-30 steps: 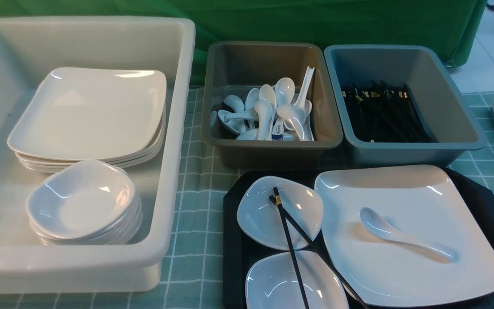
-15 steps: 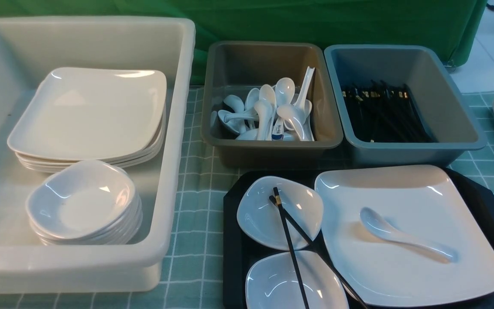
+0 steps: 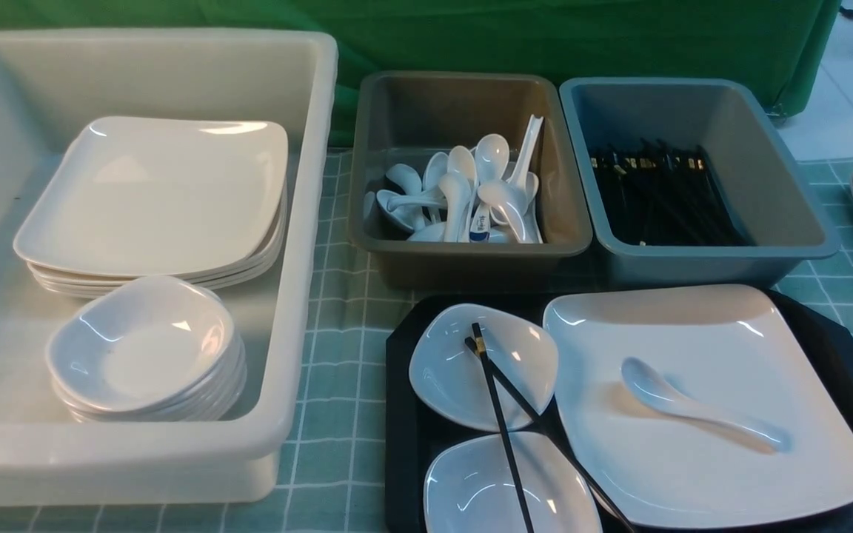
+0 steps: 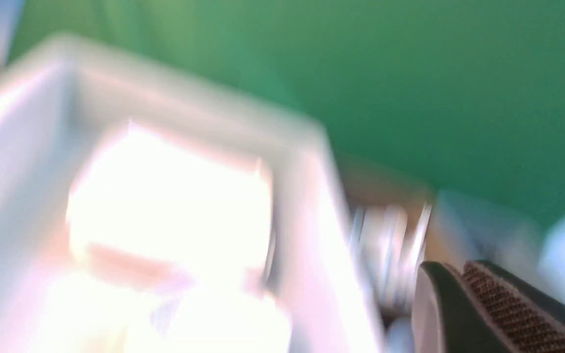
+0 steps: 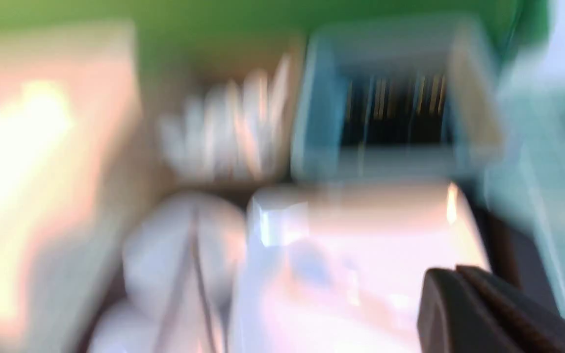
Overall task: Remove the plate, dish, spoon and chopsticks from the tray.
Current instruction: Use the right arm to grab a pair of chopsticks from the plate
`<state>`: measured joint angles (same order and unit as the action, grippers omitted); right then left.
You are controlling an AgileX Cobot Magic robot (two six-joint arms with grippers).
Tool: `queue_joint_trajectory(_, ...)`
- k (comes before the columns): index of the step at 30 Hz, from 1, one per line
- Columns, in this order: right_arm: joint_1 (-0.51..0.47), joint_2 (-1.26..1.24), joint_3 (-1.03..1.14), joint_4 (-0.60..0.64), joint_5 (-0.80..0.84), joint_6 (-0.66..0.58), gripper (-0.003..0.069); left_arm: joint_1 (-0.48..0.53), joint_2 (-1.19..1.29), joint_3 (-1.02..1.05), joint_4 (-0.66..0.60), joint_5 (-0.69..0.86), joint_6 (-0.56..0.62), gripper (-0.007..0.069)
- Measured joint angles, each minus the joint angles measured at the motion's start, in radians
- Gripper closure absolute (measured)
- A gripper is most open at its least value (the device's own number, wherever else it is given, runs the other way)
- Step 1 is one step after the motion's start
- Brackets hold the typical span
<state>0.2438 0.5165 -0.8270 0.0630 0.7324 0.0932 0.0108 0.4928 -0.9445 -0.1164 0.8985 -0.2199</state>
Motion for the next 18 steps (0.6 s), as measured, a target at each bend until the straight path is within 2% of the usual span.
queue_joint_trajectory(2, 0.042, 0.153, -0.101, -0.001, 0.168, -0.041, 0.0634, 0.0, 0.094, -0.053, -0.055, 0.158, 0.083, 0.0592)
queue_joint_trajectory(4, 0.079, 0.249, -0.163, -0.002, 0.239, -0.069, 0.0635, 0.0, 0.198, -0.067, -0.104, 0.247, 0.156, 0.0592)
queue_joint_trajectory(7, 0.142, 0.4, -0.221, -0.003, 0.267, -0.105, 0.0635, 0.0, 0.295, -0.05, -0.144, 0.296, 0.205, 0.0596)
queue_joint_trajectory(10, 0.267, 0.598, -0.285, -0.013, 0.223, -0.126, 0.061, -0.002, 0.364, 0.013, -0.16, 0.312, 0.255, 0.0619)
queue_joint_trajectory(13, 0.368, 0.822, -0.372, -0.03, 0.168, -0.136, 0.0496, -0.023, 0.368, 0.062, -0.159, 0.318, 0.269, 0.0624)
queue_joint_trajectory(18, 0.395, 1.047, -0.501, -0.03, 0.154, -0.138, 0.03, -0.055, 0.364, 0.074, -0.136, 0.319, 0.27, 0.0624)
